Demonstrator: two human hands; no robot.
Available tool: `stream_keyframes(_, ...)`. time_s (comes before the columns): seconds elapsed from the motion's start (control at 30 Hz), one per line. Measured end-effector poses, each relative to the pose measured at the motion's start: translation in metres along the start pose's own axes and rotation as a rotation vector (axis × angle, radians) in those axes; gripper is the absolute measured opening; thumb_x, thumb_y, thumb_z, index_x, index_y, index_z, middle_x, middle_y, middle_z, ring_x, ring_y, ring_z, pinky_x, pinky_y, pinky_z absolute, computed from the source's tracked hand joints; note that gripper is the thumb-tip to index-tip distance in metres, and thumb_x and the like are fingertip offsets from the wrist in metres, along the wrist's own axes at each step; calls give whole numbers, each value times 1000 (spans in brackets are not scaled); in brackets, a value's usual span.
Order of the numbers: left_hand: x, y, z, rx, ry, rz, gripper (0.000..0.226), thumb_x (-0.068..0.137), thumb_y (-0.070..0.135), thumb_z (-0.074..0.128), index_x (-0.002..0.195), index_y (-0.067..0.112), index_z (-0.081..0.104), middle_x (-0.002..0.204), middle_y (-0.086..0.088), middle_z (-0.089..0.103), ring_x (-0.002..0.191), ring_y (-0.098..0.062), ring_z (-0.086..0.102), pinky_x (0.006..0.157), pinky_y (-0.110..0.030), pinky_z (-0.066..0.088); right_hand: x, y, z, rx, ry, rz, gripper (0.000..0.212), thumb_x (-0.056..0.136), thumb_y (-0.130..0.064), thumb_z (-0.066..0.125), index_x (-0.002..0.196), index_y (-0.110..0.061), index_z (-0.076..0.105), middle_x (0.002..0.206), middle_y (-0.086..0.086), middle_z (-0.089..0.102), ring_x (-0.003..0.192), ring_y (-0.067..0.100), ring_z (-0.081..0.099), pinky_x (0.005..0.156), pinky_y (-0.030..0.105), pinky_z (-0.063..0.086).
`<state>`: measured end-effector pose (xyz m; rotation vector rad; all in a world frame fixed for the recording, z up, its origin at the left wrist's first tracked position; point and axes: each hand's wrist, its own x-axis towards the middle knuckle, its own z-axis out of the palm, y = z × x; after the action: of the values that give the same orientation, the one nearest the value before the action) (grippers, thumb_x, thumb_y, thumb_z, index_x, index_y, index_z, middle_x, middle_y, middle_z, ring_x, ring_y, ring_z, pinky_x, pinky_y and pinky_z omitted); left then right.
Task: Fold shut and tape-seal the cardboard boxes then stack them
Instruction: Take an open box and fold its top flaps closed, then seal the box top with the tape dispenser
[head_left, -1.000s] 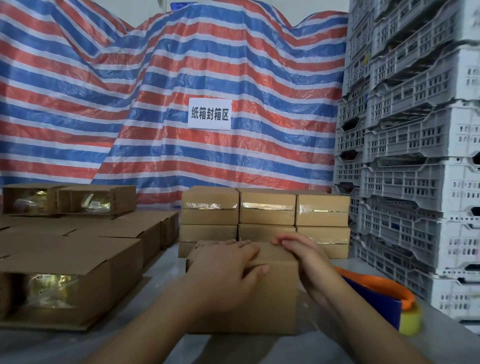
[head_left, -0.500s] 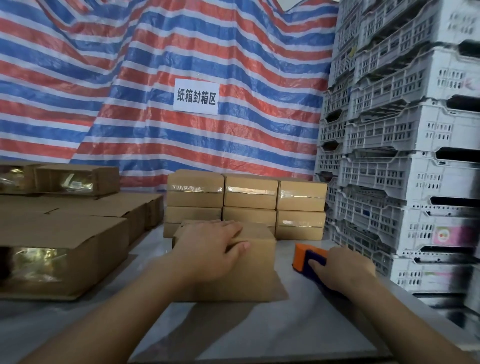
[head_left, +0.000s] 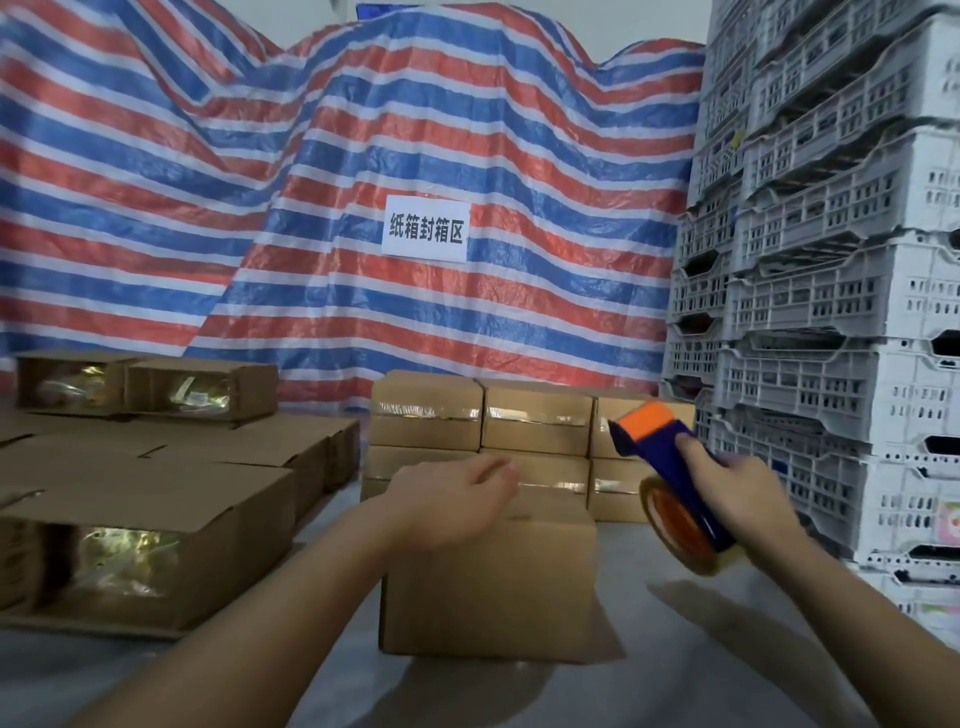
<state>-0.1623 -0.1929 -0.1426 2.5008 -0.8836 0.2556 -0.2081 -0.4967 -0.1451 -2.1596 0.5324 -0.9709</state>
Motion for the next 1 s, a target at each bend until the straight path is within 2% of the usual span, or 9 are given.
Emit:
stream_keyframes(0.07,0,-1,-2,-59,-2,-5,38,101,61,17,115,48,50,103,16,61,109,-13,56,94,-36,37,8,-31,-3,287,-91,36,67,82,-74,51,71,-11,69,54,5,69,46,17,64,55,28,47)
stream_keyframes(0.2,-2,-1,-4,-125,-2,-40,45,103,56,17,135,43,47,123,14,62,115,-7,50,100,-36,30,21,-85,5,680,-427,-5,48,88,-61,61,89,-16,76,76,8,75,60,19,70,61,31,58)
stream_keyframes(0.3,-3,0,-4,-159,-8,-22,42,104,51,21,121,35,57,105,13,64,94,2,54,93,-36,37,25,-114,14,717,-648,-38,42,88,-54,63,82,-16,80,74,6,75,57,17,70,51,26,56)
stream_keyframes(0.37,-2,1,-3,-189,-4,-27,44,104,49,22,116,29,59,93,13,65,81,11,56,83,-30,38,22,-124,23,651,-751,-17,48,80,-55,69,97,-10,75,79,10,75,60,20,71,56,28,58)
stream_keyframes(0.43,-3,-1,-2,-246,-1,-53,43,103,50,25,109,28,62,86,14,69,80,11,60,90,-33,42,20,-127,32,605,-824,-3,52,81,-51,70,110,-8,67,84,14,75,62,23,72,58,31,59)
stream_keyframes(0.6,3,7,-18,-694,169,-272,46,105,43,30,95,19,68,101,-4,72,101,-19,65,99,-41,46,23,-122,38,591,-788,-103,54,75,-51,72,114,-15,61,95,16,76,69,25,74,64,34,62)
stream_keyframes(0.73,12,16,-34,-1309,275,-423,36,104,22,35,94,3,64,103,-13,68,93,-26,64,74,-34,53,23,-120,38,585,-786,-120,54,75,-52,71,113,-15,62,94,16,77,68,24,73,62,32,61)
stream_keyframes(0.83,14,16,-30,-1417,176,-404,47,105,36,34,122,-4,53,122,-24,62,105,-33,64,79,-38,56,22,-122,38,572,-788,-116,55,72,-53,71,110,-14,64,91,15,76,66,23,73,60,31,61)
stream_keyframes(1.0,21,11,-26,-1581,26,-406,56,98,50,49,112,-3,60,116,-22,66,104,-34,64,70,-38,58,22,-122,38,577,-785,-141,54,69,-54,71,105,-15,66,91,15,77,66,23,73,60,30,60)
